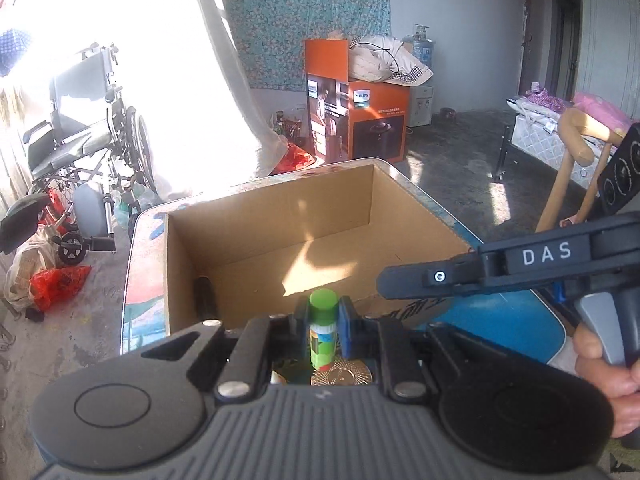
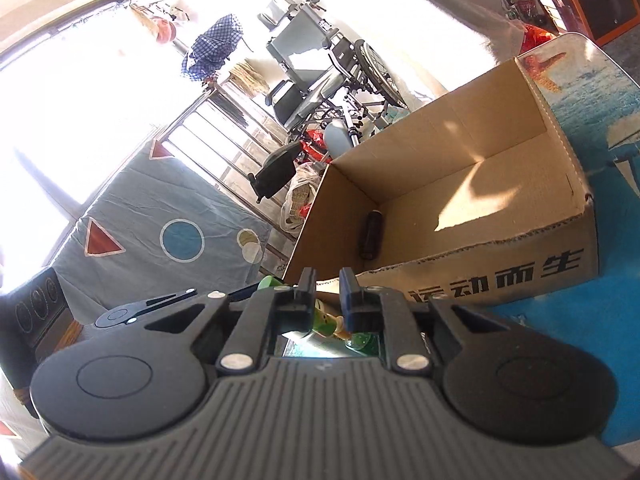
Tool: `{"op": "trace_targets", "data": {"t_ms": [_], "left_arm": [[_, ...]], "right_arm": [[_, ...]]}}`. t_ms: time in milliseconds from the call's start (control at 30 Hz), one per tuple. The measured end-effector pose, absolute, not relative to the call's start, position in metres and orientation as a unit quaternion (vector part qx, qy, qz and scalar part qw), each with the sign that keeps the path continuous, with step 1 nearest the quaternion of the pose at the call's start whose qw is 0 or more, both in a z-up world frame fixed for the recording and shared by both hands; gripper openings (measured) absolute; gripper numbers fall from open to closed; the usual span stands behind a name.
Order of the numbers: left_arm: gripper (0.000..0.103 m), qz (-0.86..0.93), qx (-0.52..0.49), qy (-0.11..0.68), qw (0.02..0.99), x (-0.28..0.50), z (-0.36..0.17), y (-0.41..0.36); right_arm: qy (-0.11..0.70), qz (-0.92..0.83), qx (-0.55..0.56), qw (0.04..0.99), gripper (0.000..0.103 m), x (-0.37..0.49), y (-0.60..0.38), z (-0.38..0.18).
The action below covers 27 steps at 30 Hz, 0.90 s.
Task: Organize rigid objects
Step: 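Lift the green glue stick into the box and open the left gripper, then withdraw the left gripper and move the right gripper toward the black cylinder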
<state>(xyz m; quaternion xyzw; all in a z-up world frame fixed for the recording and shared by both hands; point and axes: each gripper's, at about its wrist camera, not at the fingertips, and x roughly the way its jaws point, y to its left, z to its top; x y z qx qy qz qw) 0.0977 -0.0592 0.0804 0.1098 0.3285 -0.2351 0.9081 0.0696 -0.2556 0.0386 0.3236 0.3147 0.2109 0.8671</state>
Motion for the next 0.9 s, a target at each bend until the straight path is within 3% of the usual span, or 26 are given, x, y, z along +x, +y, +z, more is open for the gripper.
{"op": "trace_targets", "data": {"t_ms": [133, 300, 633, 900], "left_arm": [[0.016, -0.214, 0.087, 0.381, 0.895, 0.156, 0.086, -0.057], [0.016, -0.182, 0.081, 0.482, 0.853, 0.238, 0.052, -0.057], [0.016, -0.13, 0.124, 0.548, 0.817, 0.321, -0.006, -0.071], [0.036, -0.108, 0.122, 0.521, 0.838, 0.34, -0.006, -0.079]], "right_arm": [[0.333, 0.218, 0.33, 0.856, 0.018, 0.129, -0.249, 0.045], [0.352, 0.193, 0.332, 0.854, 0.024, 0.189, -0.248, 0.037], [0.371, 0.18, 0.339, 0.846, 0.03, 0.225, -0.254, 0.01], [0.36, 0.168, 0.343, 0.851, 0.035, 0.222, -0.269, 0.002]]}}
